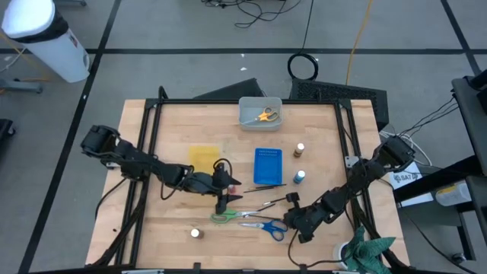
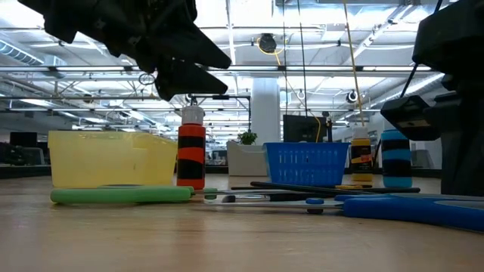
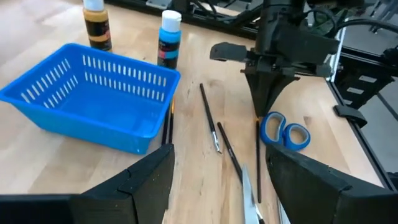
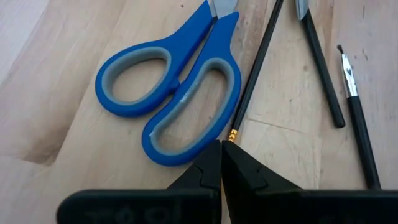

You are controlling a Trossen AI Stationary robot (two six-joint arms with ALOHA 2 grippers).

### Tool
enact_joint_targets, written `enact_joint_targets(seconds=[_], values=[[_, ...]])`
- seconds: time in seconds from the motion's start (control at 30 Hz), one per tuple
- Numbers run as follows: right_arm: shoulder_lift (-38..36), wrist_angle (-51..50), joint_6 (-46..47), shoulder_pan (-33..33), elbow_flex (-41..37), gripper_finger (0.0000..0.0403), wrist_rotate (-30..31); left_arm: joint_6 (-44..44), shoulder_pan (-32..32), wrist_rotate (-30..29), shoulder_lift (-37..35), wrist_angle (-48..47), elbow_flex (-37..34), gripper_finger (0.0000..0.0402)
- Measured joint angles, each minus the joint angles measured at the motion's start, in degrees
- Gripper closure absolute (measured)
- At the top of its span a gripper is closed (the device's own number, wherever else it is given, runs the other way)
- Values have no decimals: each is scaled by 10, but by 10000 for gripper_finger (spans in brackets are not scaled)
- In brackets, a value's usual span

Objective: Pick & Place Paint Supplies
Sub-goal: Put the bottom gold paint brush into the yellow bin

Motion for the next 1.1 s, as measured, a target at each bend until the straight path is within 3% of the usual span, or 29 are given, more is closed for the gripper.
enact_joint_targets(seconds=[0.27, 0.5, 0.67, 0.87, 1.1], values=[[1, -7, -16, -10, 0, 403, 3, 15, -36, 0, 52, 5, 15, 135], [1, -10, -16, -20, 0, 403, 3, 123, -50, -20, 169, 8, 121, 135], [1, -13, 0, -20, 0, 403, 5, 132, -61, -11, 226, -47, 193, 135], [1, -13, 6, -20, -1, 403, 5, 126, -78, -22, 243, -160, 253, 135], [1, -13, 6, -20, -1, 403, 6, 121, -84, -28, 245, -168, 253, 135]])
